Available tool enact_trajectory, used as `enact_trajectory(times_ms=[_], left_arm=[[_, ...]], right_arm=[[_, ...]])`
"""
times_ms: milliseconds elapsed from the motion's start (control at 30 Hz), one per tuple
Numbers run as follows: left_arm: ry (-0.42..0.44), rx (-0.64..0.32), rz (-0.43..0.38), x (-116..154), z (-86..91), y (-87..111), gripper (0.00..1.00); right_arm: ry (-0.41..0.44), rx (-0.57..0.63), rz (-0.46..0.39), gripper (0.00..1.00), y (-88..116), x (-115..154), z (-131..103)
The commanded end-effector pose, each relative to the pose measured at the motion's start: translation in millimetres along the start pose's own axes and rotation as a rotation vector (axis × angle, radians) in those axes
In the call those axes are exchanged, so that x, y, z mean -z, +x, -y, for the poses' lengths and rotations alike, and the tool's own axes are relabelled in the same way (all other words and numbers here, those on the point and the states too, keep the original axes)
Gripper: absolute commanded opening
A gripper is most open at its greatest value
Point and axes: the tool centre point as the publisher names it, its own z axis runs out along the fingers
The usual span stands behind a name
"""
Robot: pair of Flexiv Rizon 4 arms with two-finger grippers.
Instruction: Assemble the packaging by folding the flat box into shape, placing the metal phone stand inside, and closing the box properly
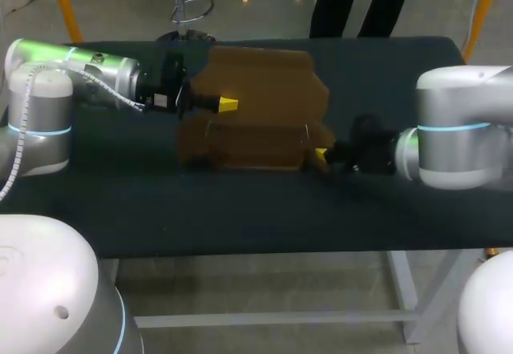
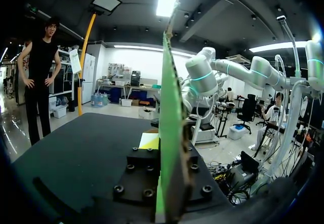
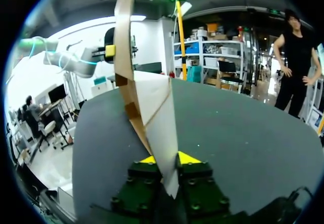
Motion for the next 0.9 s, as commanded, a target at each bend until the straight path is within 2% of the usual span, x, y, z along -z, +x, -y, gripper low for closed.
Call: enact_trajectory(times_ms=[33,600,900], left_arm=[[-0.002,0.001,-0.002,-2,-2.4,-0.3,0.00],[-0.002,0.001,-0.002,-2,-2.4,-0.3,0.00],[-0.002,0.001,-0.002,-2,-2.4,-0.3,0.00]], right_arm=[[-0.009,-0.004,0.032,0.22,8,-5,2],[-0.013,-0.077,0.101,0.25,23,-4,10],[-0.029,-0.103,0.118,0.27,22,-6,0]])
